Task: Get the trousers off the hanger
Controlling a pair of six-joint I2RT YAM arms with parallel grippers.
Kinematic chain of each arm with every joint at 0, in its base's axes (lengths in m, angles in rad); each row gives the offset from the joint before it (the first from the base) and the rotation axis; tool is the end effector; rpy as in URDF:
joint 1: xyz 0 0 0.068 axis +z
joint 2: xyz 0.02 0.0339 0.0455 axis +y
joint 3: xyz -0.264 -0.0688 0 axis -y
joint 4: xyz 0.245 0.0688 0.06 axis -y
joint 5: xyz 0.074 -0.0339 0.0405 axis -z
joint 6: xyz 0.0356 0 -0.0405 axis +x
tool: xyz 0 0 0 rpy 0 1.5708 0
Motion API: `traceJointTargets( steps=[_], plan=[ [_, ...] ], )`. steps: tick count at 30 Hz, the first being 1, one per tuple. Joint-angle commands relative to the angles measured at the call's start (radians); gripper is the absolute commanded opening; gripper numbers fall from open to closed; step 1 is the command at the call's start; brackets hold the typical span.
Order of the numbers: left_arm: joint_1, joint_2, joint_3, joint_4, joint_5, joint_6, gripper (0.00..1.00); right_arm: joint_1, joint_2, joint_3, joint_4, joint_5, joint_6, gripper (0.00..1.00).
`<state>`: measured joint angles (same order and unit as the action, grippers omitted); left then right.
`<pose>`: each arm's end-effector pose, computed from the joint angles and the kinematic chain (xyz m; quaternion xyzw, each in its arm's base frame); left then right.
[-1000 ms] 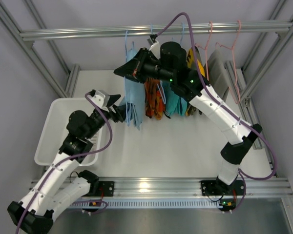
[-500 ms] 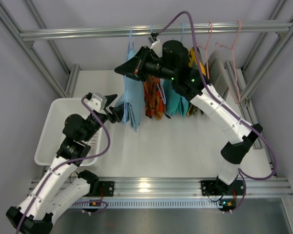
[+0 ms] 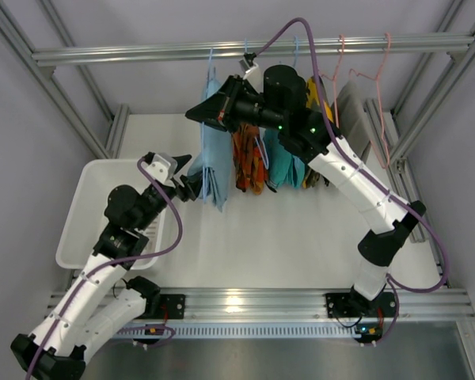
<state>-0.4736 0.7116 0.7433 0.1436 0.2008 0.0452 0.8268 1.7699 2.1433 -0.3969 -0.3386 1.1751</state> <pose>0.1483 -0.0840 0.3726 0.2382 0.5982 -0.2250 0.7313 0.2527 0.2920 0.5150 0.0062 0.7149 0.6450 0.2701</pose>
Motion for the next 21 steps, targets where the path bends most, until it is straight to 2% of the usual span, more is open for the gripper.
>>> traceJointTargets(
  steps=[1,14,21],
  plan=[
    [0.001,0.006,-0.015,0.030,-0.008,0.027,0.64,-0.017,-0.070,0.072,0.233,-0.031,-0.014,0.00],
    [0.001,-0.024,-0.033,0.001,0.011,0.059,0.66,-0.018,-0.069,0.067,0.234,-0.037,-0.014,0.00],
    [0.000,0.026,-0.019,0.063,-0.014,0.030,0.66,-0.018,-0.070,0.049,0.239,-0.046,-0.006,0.00]
  ],
)
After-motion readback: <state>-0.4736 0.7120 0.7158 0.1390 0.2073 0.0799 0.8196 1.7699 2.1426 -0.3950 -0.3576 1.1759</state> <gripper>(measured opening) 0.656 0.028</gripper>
